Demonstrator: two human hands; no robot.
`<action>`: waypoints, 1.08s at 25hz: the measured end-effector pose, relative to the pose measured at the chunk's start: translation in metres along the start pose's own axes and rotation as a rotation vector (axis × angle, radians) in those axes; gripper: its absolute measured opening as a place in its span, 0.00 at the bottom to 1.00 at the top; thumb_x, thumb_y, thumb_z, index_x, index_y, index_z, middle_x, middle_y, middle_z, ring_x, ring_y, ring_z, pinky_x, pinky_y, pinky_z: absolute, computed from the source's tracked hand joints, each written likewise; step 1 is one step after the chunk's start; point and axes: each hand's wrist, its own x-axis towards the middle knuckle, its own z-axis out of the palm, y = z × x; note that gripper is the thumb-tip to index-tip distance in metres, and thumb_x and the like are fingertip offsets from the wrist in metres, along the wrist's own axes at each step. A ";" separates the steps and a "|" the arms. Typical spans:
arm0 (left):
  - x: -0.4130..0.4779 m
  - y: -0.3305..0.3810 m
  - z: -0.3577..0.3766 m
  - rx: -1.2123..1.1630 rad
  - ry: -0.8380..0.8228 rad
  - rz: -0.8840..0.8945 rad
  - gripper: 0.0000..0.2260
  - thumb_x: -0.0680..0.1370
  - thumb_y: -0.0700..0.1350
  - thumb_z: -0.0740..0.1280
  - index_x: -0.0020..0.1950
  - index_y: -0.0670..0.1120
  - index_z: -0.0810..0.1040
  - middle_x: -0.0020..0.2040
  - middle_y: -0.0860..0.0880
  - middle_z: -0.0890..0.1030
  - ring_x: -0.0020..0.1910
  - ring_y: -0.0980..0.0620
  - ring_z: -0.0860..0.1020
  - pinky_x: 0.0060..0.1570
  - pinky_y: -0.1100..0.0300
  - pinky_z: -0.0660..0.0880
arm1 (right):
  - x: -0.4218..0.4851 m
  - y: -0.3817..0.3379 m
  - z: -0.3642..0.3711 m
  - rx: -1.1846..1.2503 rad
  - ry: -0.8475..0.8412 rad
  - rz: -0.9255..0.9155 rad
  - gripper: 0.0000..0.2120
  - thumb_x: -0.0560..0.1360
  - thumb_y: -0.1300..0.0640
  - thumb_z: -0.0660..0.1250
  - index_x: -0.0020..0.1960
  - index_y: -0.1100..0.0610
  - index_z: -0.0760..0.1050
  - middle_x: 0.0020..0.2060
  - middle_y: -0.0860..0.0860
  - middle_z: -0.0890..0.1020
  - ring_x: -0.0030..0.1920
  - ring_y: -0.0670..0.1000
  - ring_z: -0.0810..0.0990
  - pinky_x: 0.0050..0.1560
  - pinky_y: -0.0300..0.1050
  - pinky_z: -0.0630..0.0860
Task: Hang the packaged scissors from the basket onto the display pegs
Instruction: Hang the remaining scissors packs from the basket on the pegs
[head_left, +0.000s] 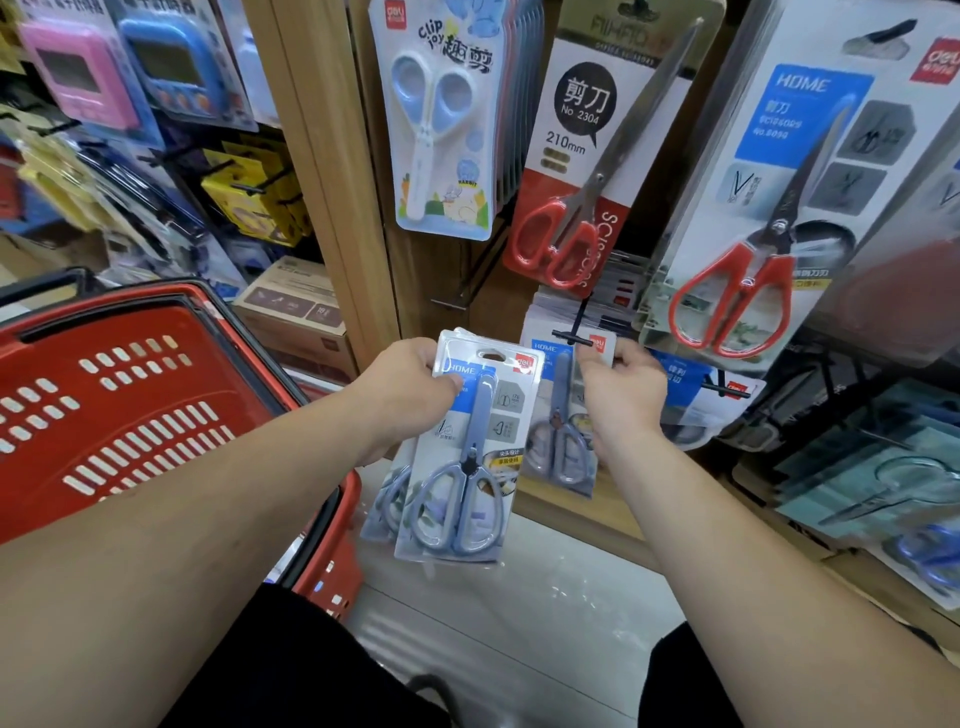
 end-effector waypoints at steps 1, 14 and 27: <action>0.000 0.000 0.000 0.001 0.002 0.000 0.09 0.86 0.45 0.65 0.66 0.50 0.78 0.56 0.51 0.84 0.50 0.54 0.83 0.39 0.58 0.80 | 0.002 -0.001 0.001 -0.025 0.007 -0.007 0.05 0.80 0.58 0.72 0.45 0.51 0.82 0.39 0.49 0.86 0.40 0.48 0.83 0.46 0.46 0.80; 0.012 -0.003 0.016 -0.060 -0.090 -0.008 0.08 0.84 0.48 0.69 0.62 0.49 0.79 0.60 0.50 0.86 0.58 0.49 0.84 0.51 0.50 0.85 | -0.046 -0.004 -0.024 -0.106 -0.151 0.107 0.13 0.84 0.47 0.64 0.64 0.52 0.78 0.60 0.48 0.84 0.55 0.48 0.83 0.57 0.52 0.82; 0.016 0.015 0.048 -0.102 -0.566 0.098 0.15 0.79 0.30 0.71 0.65 0.38 0.77 0.54 0.43 0.89 0.56 0.48 0.87 0.55 0.51 0.85 | -0.039 -0.006 -0.085 0.088 -0.091 0.123 0.10 0.74 0.63 0.79 0.53 0.57 0.80 0.44 0.52 0.89 0.46 0.52 0.89 0.48 0.51 0.85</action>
